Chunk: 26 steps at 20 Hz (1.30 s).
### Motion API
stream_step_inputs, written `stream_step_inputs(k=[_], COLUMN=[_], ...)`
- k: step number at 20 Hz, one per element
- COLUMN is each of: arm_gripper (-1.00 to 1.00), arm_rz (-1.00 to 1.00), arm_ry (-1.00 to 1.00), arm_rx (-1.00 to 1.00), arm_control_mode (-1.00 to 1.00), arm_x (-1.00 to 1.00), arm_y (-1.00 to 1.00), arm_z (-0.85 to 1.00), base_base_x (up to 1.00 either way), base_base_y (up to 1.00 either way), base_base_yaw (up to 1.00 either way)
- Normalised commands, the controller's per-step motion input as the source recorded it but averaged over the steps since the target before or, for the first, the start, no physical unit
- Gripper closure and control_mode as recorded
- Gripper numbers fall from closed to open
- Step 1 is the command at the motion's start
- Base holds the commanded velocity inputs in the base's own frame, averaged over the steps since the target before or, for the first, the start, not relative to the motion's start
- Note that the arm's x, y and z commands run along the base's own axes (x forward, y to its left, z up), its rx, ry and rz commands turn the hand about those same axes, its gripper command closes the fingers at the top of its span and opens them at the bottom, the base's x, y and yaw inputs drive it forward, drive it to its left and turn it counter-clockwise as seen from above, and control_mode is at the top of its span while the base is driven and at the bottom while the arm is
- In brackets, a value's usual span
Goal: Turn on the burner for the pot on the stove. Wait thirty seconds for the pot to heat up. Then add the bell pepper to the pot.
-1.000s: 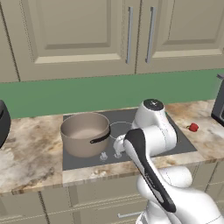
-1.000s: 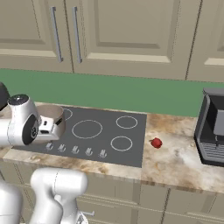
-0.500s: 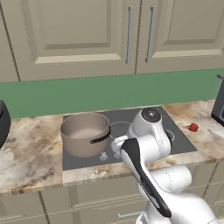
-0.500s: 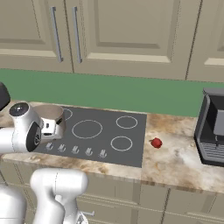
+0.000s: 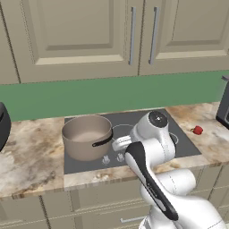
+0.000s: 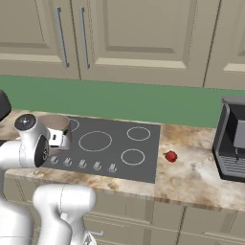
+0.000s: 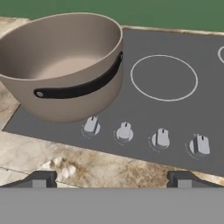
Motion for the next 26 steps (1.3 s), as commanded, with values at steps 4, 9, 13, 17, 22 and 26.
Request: stream_step_inputs(k=[4, 9, 13, 17, 22, 26], arm_gripper=[-1.00, -1.00, -1.00, -1.00, -1.00, -1.00], arm_rz=[0.00, -0.01, -0.04, 0.00, 0.00, 0.00], arm_ry=[0.00, 0.03, 0.05, 0.05, 0.07, 0.03], arm_rx=[0.00, 0.00, 0.00, 0.00, 0.00, 0.00], arm_control_mode=[-1.00, -1.00, -1.00, -1.00, -1.00, -1.00], arm_x=[0.00, 0.00, 0.00, 0.00, 0.00, 0.00], arm_y=[0.00, 0.00, 0.00, 0.05, 0.03, 0.00], arm_z=[0.00, 0.00, 0.00, 0.00, 0.00, -0.01], base_base_x=[0.00, 0.00, 0.00, 0.00, 0.00, 0.00], base_base_y=[0.00, 0.00, 0.00, 0.00, 0.00, 0.00], base_base_yaw=[0.00, 0.00, 0.00, 0.00, 0.00, 0.00])
